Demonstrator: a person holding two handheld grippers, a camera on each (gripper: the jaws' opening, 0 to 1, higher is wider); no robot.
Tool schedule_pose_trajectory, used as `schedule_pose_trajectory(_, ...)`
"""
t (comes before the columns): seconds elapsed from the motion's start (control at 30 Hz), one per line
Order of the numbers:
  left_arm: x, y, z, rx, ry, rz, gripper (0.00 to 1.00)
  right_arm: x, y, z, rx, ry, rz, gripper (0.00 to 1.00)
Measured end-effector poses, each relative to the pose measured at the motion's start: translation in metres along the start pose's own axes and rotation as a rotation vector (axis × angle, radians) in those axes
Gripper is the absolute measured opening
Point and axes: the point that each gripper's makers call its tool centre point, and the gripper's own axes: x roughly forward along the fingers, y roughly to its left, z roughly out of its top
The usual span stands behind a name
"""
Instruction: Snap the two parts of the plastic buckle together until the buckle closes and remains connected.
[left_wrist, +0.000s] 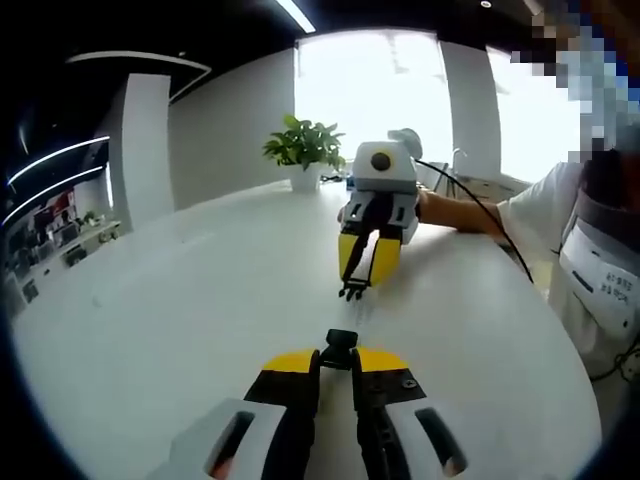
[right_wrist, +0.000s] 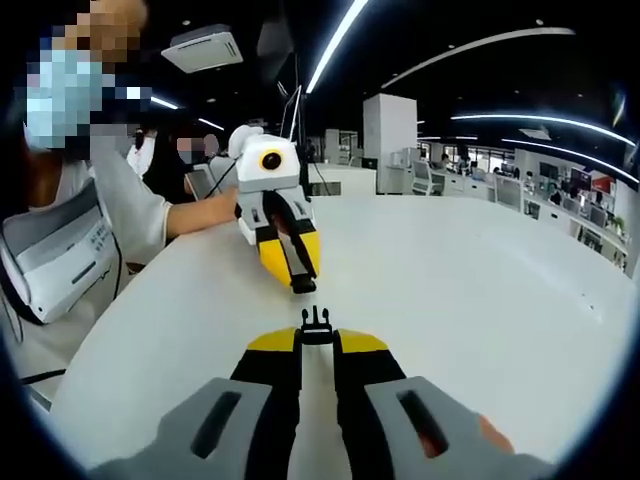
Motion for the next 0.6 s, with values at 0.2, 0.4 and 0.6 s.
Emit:
schedule_pose_trajectory(0.2,-0.003,-0.011,0.008,0.007,-0.005,-0.005,0.12,0.001,0.009,0.009,0.003,-0.004,0.004,0.11)
schedule_pose_trajectory(0.4,-0.004,-0.020,0.010,0.019,-0.003,-0.010,0.12,0.004,0.020,0.015,-0.015,-0.005,0.022,0.11)
schedule_pose_trajectory(0.6,-0.006,-0.026,0.013,0.021,-0.016,-0.027,0.12,0.005,0.028,0.019,-0.047,-0.004,0.025,0.11)
